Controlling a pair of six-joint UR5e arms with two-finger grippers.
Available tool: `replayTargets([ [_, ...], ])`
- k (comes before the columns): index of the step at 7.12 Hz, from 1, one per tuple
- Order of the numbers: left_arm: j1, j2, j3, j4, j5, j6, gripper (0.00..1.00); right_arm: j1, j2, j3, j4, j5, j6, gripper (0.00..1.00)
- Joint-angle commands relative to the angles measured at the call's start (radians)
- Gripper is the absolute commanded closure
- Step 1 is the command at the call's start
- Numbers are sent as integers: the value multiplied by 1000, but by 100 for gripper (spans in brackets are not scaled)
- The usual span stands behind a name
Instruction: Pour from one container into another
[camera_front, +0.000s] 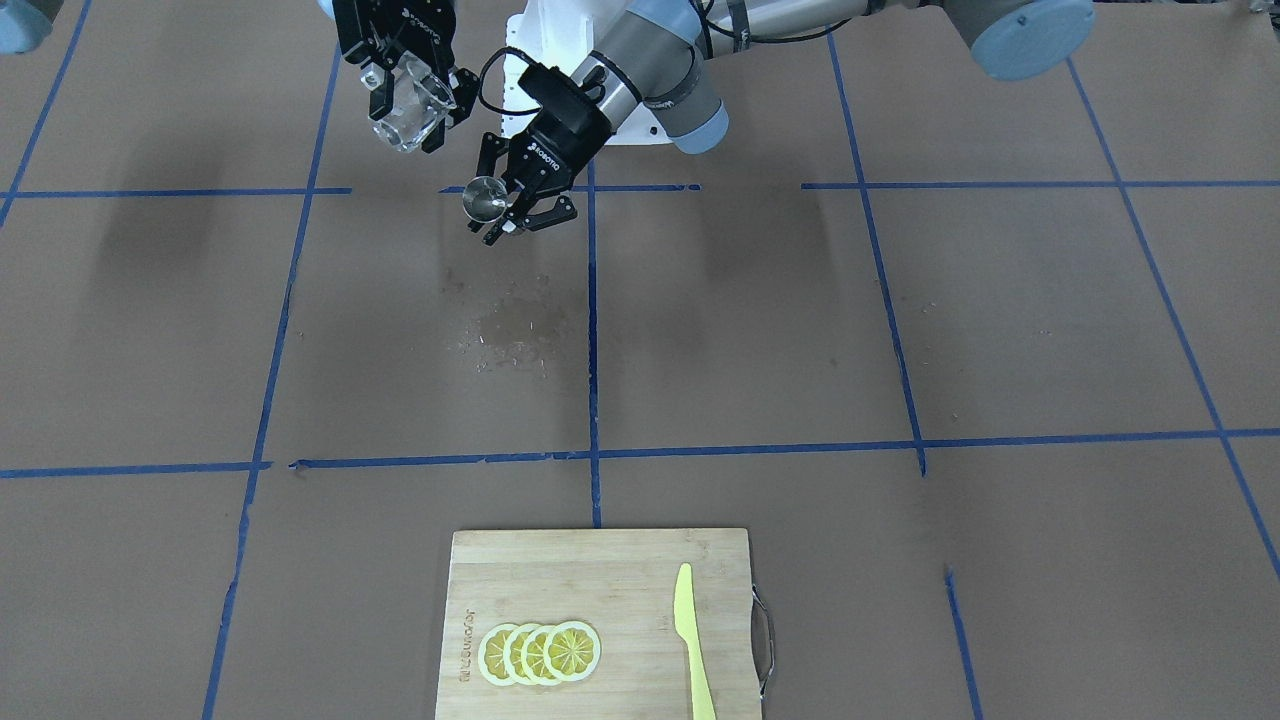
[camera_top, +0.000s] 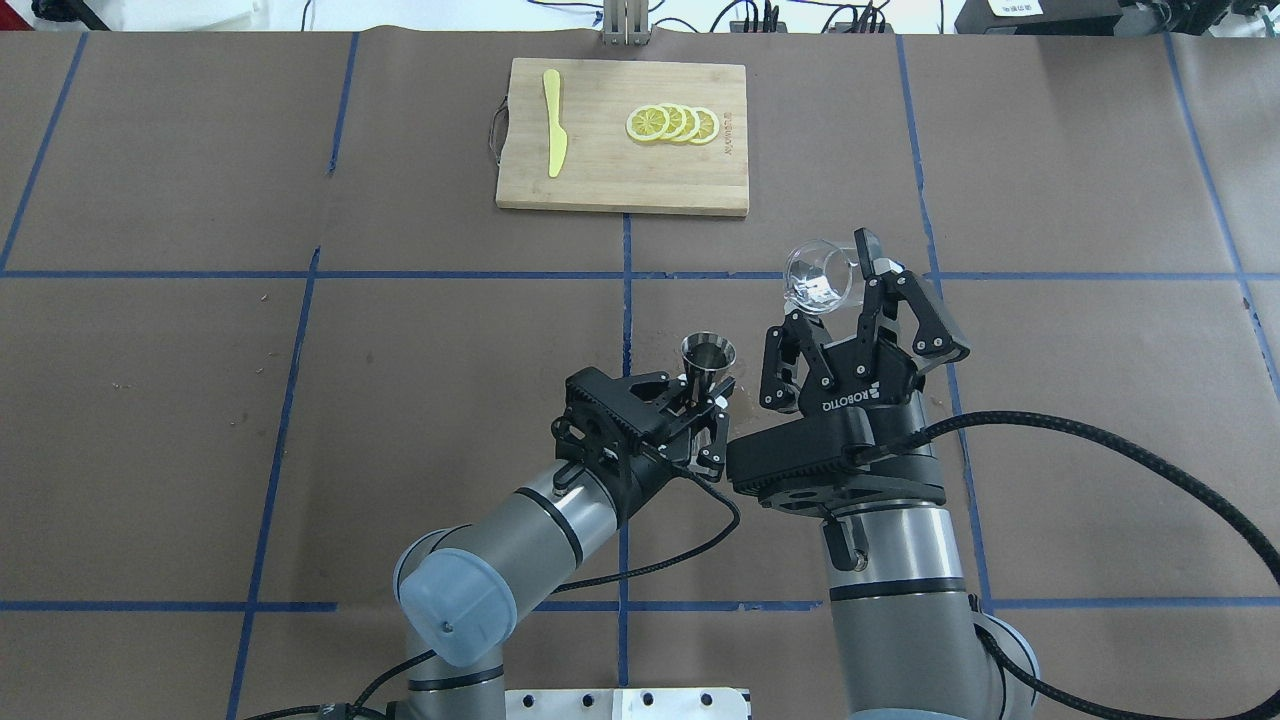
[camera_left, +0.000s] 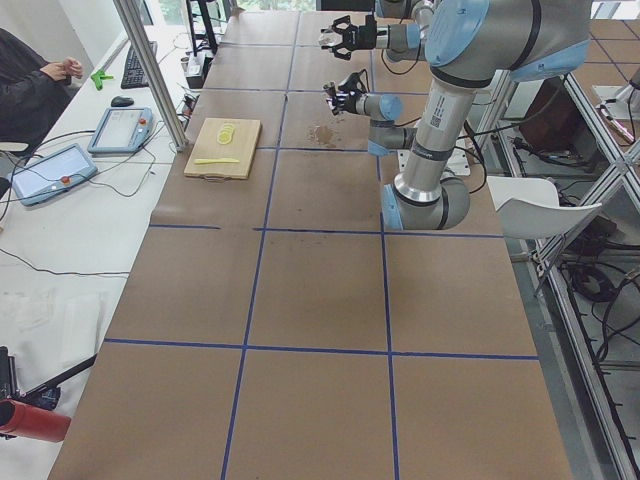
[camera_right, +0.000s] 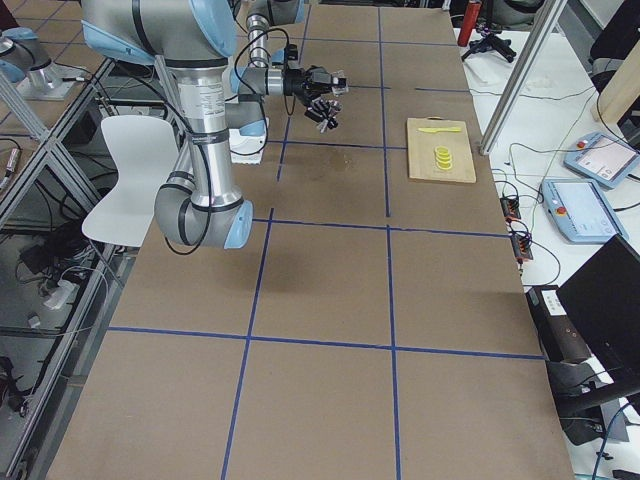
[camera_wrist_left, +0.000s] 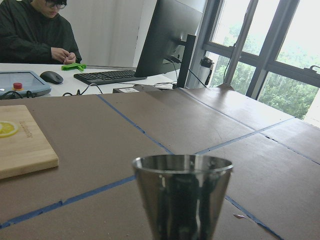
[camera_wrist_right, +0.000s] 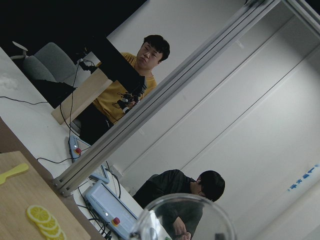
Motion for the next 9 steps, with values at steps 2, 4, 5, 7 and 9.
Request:
replayTargets([
  [2, -37, 84, -103, 30, 145, 2, 100, 2, -9, -1, 62, -2, 2, 100],
  [4, -119, 105, -127, 108, 149, 4, 100, 3, -12, 1, 80, -2, 37, 100],
  [5, -137, 123, -131, 107, 146, 28, 100, 2, -11, 1, 147, -1, 63, 100],
  [7, -154, 125, -134, 107, 144, 40, 100, 0, -9, 1, 263, 4, 65, 100],
  [9, -174, 128, -134, 101, 138, 56, 100, -3, -5, 1, 268, 31, 104, 100],
])
